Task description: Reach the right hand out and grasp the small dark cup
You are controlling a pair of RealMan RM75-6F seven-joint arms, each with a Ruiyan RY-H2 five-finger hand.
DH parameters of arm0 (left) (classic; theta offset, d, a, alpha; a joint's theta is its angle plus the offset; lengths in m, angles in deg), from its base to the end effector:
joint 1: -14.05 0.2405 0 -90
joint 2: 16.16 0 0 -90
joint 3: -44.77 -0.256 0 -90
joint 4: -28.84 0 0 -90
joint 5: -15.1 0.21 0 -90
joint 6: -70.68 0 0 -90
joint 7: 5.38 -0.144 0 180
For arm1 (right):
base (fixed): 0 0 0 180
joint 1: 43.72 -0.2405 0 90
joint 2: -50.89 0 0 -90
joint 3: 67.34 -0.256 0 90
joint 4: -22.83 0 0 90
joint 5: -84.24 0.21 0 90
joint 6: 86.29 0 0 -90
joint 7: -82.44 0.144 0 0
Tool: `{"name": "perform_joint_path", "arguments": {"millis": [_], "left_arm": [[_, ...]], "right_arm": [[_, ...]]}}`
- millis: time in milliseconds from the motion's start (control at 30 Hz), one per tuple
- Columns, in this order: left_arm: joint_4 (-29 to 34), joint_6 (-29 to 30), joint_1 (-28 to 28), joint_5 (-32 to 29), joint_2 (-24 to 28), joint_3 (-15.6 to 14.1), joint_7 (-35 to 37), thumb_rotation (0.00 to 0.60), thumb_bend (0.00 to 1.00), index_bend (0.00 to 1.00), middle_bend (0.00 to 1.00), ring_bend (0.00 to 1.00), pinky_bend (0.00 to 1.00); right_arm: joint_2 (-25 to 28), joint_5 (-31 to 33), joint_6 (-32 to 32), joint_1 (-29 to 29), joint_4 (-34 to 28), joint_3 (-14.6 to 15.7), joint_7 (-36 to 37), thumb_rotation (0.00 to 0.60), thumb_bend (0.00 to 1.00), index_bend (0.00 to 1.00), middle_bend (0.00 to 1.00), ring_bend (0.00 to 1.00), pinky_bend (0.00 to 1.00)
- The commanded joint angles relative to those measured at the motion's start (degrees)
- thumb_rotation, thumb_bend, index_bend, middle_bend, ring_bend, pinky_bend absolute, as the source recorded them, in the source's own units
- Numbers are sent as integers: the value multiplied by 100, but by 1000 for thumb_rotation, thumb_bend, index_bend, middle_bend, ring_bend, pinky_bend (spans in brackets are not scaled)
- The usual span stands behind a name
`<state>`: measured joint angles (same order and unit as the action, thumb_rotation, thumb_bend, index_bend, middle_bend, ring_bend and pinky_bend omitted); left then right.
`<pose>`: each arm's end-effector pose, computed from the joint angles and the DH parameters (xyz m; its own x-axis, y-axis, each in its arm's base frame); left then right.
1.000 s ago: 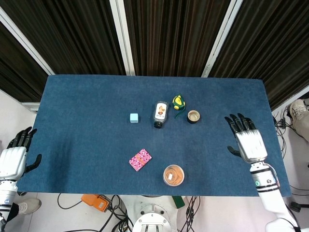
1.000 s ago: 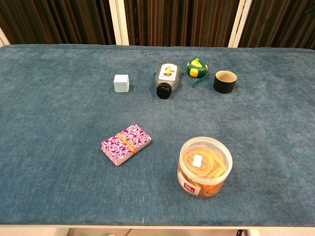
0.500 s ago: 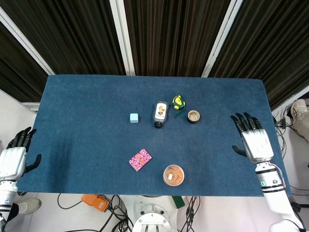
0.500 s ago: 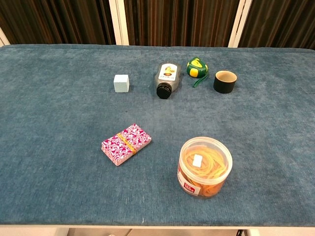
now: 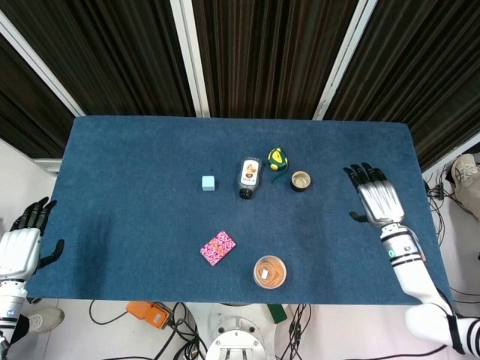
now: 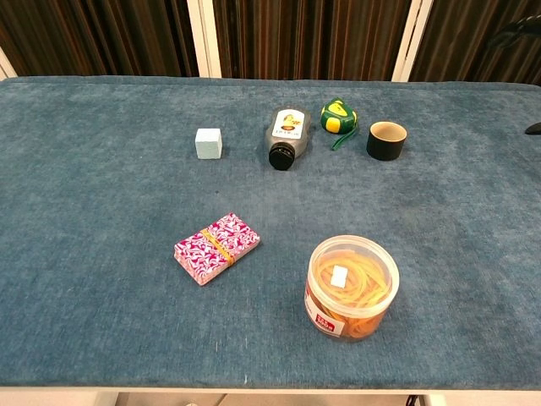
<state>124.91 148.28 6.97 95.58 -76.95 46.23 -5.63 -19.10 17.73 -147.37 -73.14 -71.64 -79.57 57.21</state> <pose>-0.3173 0.1854 0.1562 0.3780 0.1423 0.9148 0.9204 0.0488 -0.3879 -0.2228 -0.3241 0.1012 0.5874 -0.1134 0.8013 -0.8046 -0.1881 0.5632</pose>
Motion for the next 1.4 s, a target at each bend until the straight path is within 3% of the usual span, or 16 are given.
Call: {"name": "perform_joint_path", "arguments": {"millis": [33,267,833,1300,1400], "left_arm": [[24,-47,-6,-56,15,-3,-17,600,365,69,0,43,192],[96,-122,-21,-175,59,22,-26,600,365,69,0,43,192],[75,-170,-44,-137,75,-3,-17,600,365,69,0,43,192],[80,-205,-64,-144,94,-5,-27,600,366,69,0,43,192],[61,-187,-58,-127,75,-10,-23,600,365,69,0,43,192]], "right_arm": [[-368,542,526,-436,573,-166,-108,600,274,180,179,140,223],[-1057,1135,1123,-976,1504,-220,-131,600,275,180,179,137,214],[-2027,1521,1947,-1754,2917,-144,72,600,274,202,180,141,203],[-2690,1367,2325,-2196,3798,-94,376,600,274,279,181,198,258],[-2825,1320,2356,-2266,3960,-101,449,600,274,306,188,236,314]]}}
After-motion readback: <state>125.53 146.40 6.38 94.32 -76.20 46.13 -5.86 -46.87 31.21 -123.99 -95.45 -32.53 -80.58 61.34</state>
